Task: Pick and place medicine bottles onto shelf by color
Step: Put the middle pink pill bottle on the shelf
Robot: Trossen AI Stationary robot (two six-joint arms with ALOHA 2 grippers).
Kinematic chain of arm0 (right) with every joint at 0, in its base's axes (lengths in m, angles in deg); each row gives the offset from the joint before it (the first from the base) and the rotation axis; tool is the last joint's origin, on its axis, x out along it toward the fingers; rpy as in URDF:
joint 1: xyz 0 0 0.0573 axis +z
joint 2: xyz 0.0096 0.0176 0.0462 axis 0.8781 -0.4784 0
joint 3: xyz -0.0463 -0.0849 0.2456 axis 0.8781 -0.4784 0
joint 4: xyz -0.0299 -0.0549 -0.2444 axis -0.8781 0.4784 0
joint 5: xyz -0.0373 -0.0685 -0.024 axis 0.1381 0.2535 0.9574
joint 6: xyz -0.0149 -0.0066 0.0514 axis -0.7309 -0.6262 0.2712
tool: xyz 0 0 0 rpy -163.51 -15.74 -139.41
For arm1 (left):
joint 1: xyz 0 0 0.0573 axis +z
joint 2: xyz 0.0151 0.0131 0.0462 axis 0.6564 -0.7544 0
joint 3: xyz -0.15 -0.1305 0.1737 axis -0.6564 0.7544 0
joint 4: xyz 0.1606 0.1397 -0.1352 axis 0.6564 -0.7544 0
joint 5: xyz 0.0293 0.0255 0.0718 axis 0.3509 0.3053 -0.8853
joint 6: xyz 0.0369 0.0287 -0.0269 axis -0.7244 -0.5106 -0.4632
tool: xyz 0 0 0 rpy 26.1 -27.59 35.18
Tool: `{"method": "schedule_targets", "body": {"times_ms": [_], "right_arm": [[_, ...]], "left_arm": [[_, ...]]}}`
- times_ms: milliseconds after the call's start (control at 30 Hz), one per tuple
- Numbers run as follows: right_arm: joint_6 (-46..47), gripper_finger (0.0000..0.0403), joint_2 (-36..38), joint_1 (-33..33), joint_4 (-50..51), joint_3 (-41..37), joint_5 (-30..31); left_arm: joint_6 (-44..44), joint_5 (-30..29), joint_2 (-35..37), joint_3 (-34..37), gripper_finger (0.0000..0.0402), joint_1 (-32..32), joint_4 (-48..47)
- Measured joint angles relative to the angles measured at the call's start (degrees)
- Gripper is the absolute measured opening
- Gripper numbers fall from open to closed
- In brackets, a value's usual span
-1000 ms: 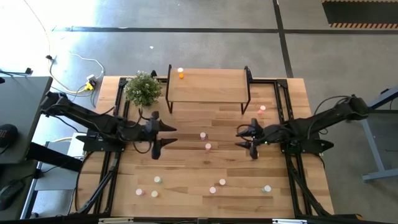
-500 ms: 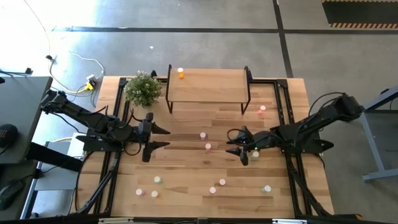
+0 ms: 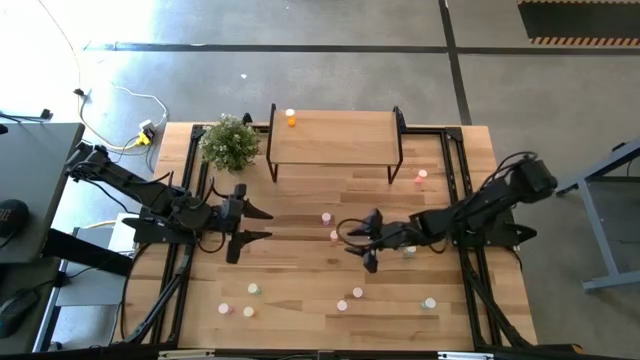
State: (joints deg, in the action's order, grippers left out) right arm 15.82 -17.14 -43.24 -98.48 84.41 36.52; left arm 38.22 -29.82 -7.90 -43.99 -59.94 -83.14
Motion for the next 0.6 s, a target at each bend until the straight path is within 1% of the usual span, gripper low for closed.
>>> {"method": "schedule_targets", "body": {"times_ms": [167,467,600], "right_arm": [[-1.0,0.0235,-5.4,0.0,0.3,1.8,5.6],[0.5,0.0234,-10.4,0.0,-0.9,3.1,9.6],[0.5,0.0234,-12.6,0.0,-4.5,3.1,10.0]], "left_arm": [[0.0,0.0,0.0,0.0,0.0196,0.0,0.0],[0.0,0.0,0.0,0.0,0.0196,0.0,0.0],[0.0,0.0,0.0,0.0,0.0196,0.0,0.0]]}}
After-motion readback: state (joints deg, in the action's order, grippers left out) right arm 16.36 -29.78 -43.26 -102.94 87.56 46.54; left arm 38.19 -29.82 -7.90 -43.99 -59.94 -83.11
